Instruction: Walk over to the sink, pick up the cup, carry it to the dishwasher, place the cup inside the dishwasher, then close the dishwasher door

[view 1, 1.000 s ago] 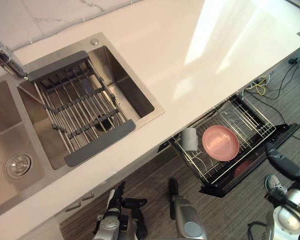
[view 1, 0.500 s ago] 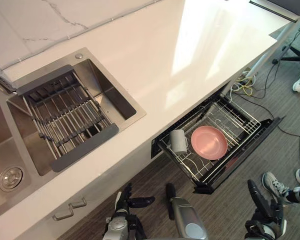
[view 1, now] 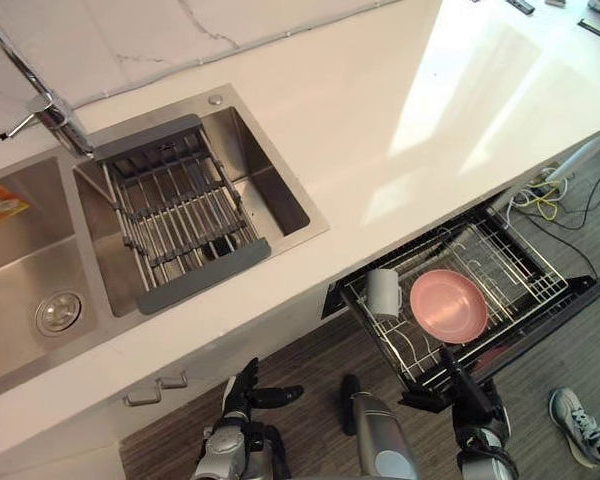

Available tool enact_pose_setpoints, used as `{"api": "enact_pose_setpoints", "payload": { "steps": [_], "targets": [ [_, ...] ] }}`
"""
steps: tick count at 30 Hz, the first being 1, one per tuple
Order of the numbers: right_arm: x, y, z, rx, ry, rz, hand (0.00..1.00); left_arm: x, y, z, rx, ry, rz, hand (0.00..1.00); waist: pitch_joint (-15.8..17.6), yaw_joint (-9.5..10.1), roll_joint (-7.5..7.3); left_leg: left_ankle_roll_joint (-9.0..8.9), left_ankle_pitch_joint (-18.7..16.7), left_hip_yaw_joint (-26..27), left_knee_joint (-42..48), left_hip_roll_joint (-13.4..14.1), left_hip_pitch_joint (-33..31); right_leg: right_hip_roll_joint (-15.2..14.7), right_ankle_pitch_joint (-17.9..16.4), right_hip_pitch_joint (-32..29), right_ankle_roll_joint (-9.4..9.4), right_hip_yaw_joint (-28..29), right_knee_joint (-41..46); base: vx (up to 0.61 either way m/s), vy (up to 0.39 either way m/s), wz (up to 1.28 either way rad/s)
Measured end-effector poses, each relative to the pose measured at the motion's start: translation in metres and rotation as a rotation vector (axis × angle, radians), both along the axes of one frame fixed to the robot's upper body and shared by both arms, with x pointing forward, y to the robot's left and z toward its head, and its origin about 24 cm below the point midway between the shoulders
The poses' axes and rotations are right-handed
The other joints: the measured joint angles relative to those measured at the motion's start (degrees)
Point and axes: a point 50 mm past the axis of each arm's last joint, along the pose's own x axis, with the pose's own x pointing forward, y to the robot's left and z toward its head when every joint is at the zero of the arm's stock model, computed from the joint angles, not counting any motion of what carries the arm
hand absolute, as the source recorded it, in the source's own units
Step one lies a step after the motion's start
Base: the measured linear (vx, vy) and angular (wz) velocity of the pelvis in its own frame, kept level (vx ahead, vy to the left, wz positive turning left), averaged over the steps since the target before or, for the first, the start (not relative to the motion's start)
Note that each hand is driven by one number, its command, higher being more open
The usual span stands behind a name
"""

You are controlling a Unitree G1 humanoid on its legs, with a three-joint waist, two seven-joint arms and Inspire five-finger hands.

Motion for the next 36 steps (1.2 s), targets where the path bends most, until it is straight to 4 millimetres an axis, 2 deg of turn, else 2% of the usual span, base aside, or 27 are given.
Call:
{"api": "enact_pose_setpoints", "payload": {
  "steps": [9, 15, 19, 23, 26, 30, 34, 36],
  "targets": [
    [0.013, -0.001, 0.005, -0.111, 0.028, 0.18, 1.0, 0.004, 0.003, 0.002, 0.011, -0.01, -0.037, 1.0, 1.1, -0.15, -0.25, 0.15, 0.2, -0.9, 0.34, -0.31, -1.15, -0.47, -0.04, -0.95, 0.02, -0.33, 0.54, -0.01, -0.003, 0.03],
    [0.021, -0.005, 0.01, -0.199, 0.052, 0.313, 1.0, 0.002, 0.008, -0.001, 0.05, 0.013, -0.111, 1.0, 1.09, -1.63, -0.23, 0.15, 1.5, -2.77, -1.09, -0.91, -1.9, -1.2, 0.13, -0.96, 0.09, -1.92, -0.4, 0.01, -0.002, 0.14],
    [0.024, -0.005, 0.013, -0.221, 0.05, 0.356, 1.0, 0.001, 0.009, -0.001, 0.059, 0.017, -0.121, 1.0, 1.04, -1.84, -0.13, 0.1, 1.95, -3.53, -1.44, -1.07, -2.1, -1.4, 0.28, -0.9, 0.12, -2.59, -0.88, 0.02, 0.004, 0.09],
    [0.025, -0.008, 0.019, -0.256, 0.058, 0.422, 1.0, 0.001, 0.009, -0.002, 0.069, 0.02, -0.133, 1.0, 1.05, -2.2, 0.25, -0.12, 2.65, -5.09, -1.72, -1.2, -2.57, -1.71, 0.57, -0.57, 0.13, -3.7, -1.63, 0.01, -0.003, 0.15],
    [0.023, -0.01, 0.025, -0.283, 0.061, 0.472, 1.0, -0.001, 0.006, -0.003, 0.078, 0.027, -0.162, 1.0, 0.91, -2.32, 1.33, -0.23, 3.19, -5.72, -2.45, -1.17, -2.56, -1.73, 0.7, -0.24, -0.07, -4.38, -2.17, -0.01, -0.016, 0.1],
    [0.022, 0.008, 0.03, -0.332, 0.05, 0.672, 1.0, -0.002, 0.004, -0.005, 0.088, 0.04, -0.182, 1.0, 0.73, -2.49, 1.91, -0.49, 4.2, -6.28, -3.73, -0.97, -2.21, -1.52, 0.93, 0.13, -0.46, -5.04, -2.76, -0.02, -0.04, 0.07],
    [0.029, 0.048, 0.036, -0.367, -0.017, 0.977, 1.0, -0.002, 0.001, -0.005, 0.094, 0.038, -0.214, 1.0, 0.6, -2.43, 2.12, -0.64, 5.02, -7.37, -4.22, -0.66, -2.54, -1.33, 1.55, 0.78, -1.16, -6.15, -4.04, -0.06, -0.041, 0.12],
    [0.038, 0.053, 0.044, -0.381, -0.067, 0.98, 1.0, -0.002, 0.0, -0.005, 0.101, 0.037, -0.229, 1.0, 0.52, -2.35, 2.24, -0.96, 5.31, -7.7, -4.73, -0.65, -2.74, -1.27, 1.82, 0.9, -1.07, -6.5, -4.61, -0.05, -0.029, 0.1]
  ]
}}
